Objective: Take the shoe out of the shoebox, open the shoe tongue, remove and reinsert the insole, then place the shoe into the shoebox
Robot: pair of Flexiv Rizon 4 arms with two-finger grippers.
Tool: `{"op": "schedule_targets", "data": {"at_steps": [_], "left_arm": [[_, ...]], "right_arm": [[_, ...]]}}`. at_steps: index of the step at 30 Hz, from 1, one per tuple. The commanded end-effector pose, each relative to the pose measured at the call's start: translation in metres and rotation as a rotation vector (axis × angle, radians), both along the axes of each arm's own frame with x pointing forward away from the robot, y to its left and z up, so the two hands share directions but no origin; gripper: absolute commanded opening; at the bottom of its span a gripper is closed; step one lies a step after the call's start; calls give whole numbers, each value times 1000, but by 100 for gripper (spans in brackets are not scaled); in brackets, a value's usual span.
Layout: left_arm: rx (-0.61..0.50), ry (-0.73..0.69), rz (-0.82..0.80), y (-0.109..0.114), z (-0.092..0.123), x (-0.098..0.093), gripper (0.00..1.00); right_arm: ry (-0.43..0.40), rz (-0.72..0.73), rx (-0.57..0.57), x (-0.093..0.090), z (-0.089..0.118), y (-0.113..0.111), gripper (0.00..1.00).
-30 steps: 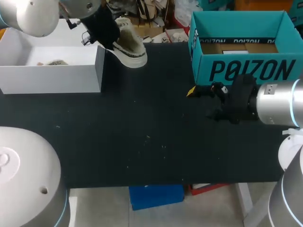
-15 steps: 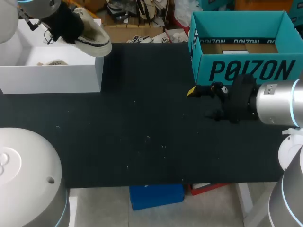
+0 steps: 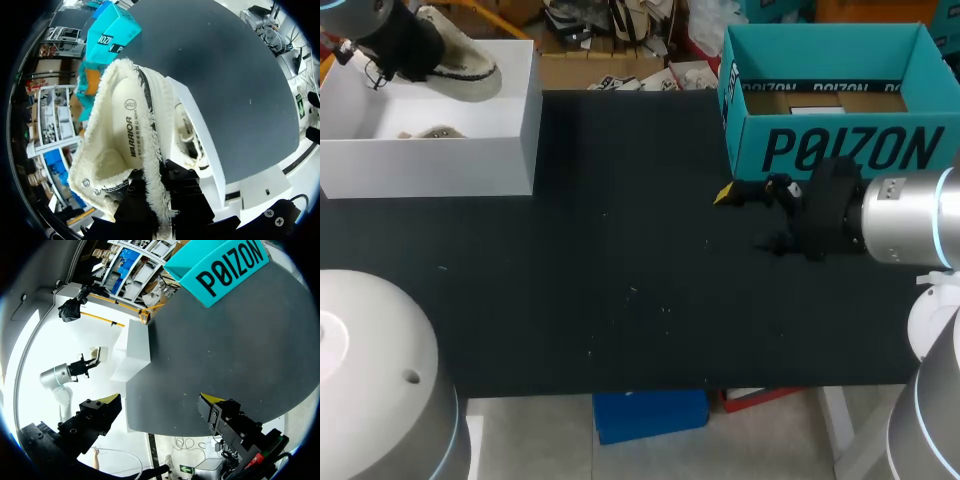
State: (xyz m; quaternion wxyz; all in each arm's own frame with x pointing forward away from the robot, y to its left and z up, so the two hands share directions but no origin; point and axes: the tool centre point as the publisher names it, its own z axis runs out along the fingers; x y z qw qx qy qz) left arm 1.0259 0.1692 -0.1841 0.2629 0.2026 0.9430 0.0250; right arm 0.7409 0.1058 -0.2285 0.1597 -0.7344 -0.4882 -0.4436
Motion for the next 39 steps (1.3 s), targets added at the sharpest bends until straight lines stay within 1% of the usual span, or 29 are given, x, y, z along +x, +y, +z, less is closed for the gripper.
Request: {"op": "schedule_targets", "data": {"at_steps": [1,6,8,13,35,39], "left_arm": [[7,-12,21,10,-4,11,0],[7,-55,90,24,-9,19,0],[15,-77,115,25,-11,20,0],[4,-78,165,36,-26,29,0],[8,-76,171,36,-27,30,0],[-25,-69,240,43,-28,61,0]], "right_arm": [[0,0,0,0,0,0,100],[0,0,0,0,0,0,100],[0,0,0,0,0,0,100],[0,0,0,0,0,0,100],[0,0,0,0,0,0,100],[0,0,0,0,0,0,100]]}}
